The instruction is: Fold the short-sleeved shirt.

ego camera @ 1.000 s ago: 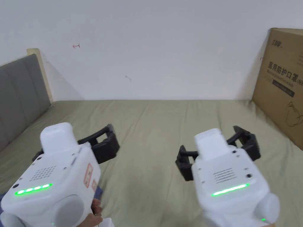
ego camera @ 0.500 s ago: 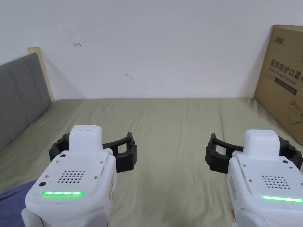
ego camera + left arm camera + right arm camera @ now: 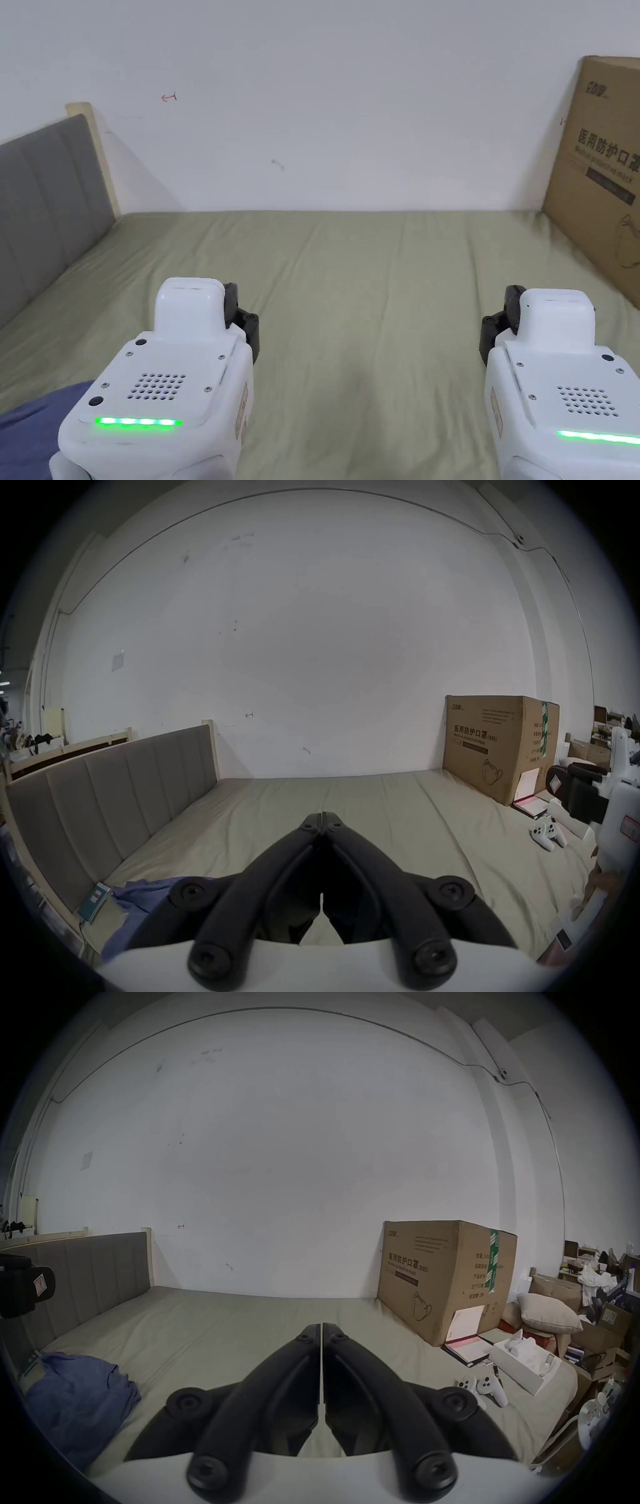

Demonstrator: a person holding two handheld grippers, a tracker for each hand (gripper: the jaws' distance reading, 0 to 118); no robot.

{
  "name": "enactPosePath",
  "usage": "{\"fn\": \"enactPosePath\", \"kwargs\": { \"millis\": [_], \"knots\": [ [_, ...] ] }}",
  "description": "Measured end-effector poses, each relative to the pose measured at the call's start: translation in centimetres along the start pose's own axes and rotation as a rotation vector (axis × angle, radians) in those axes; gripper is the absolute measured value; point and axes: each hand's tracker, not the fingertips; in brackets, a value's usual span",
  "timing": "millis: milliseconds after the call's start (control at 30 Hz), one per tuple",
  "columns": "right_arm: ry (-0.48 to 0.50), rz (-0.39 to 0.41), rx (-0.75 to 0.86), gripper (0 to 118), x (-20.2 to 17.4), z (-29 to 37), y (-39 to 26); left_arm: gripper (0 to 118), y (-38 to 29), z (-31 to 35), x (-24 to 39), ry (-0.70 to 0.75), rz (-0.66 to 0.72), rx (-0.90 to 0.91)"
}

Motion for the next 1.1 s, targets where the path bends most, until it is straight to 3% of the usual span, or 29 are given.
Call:
{"fn": "enactPosePath", "kwargs": {
  "millis": [433, 667, 833, 1100],
  "knots": [
    [0.072, -0.037, -0.046, 0, -0.3, -0.6, 0.6, 0, 0.5, 0.1, -1.5, 0.026, 0.045, -0.011],
    [0.294, -0.039, -0.050, 0, -6.0, -1.5, 1.5, 0, 1.2, 3.3, -6.7, 0.174, 0.069, -0.011],
    [0.489, -0.060, -0.080, 0, -11.9, -1.3, 1.5, 0, 1.3, 6.8, -11.1, 0.378, 0.082, -0.044],
    [0.610, -0.040, -0.131, 0, -16.2, -0.8, 0.9, 0, 0.0, 9.3, -14.3, 0.494, 0.097, -0.093]
  ]
}}
